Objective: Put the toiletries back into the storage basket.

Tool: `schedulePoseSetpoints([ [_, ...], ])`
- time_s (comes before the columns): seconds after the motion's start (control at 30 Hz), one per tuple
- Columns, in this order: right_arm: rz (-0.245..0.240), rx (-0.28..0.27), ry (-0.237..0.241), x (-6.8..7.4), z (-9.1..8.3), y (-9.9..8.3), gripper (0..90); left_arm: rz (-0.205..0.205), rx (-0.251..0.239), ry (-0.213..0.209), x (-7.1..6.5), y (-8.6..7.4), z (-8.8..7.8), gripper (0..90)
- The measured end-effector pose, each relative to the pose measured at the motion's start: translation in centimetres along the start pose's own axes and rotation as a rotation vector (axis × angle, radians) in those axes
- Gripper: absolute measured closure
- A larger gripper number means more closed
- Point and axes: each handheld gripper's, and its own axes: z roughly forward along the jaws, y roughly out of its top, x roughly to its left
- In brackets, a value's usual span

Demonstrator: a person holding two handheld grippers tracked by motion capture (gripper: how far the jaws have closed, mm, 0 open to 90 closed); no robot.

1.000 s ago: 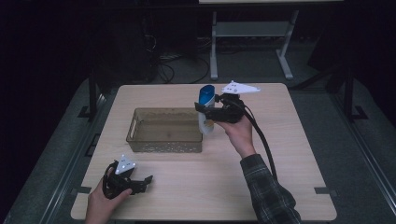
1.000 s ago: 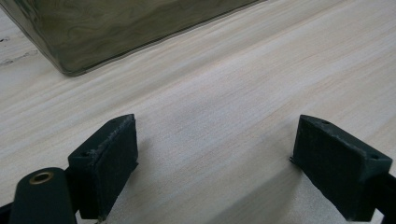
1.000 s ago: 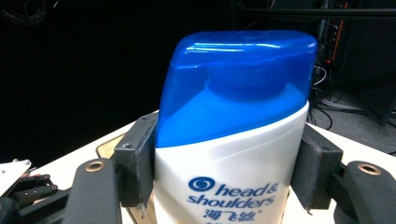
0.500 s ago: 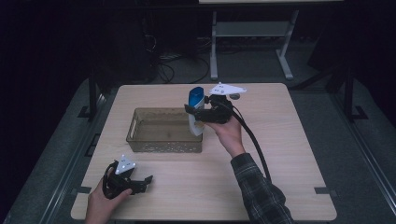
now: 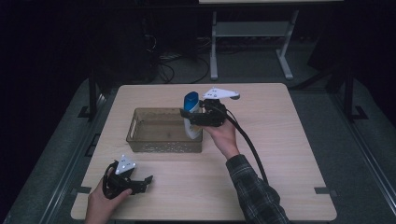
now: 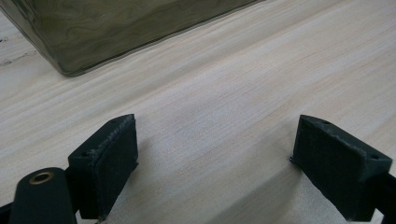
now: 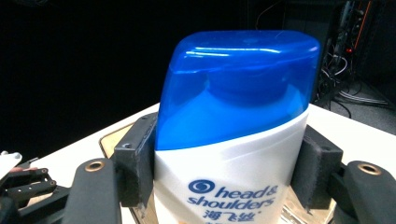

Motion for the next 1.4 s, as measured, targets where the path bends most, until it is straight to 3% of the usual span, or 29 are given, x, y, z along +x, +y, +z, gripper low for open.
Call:
schedulePoseSetpoints([
  [0.7, 0.013, 0.051, -0.003, -0.8, 0.9, -2.6, 33.5, 0.0, -0.001, 0.0, 0.0, 0.0, 0.0, 12.9],
  [1.4, -0.014, 0.12, -0.011, -0.5, 1.4, -4.6, 33.3, -0.001, -0.002, 0.0, 0.0, 0.0, 0.0, 12.9],
])
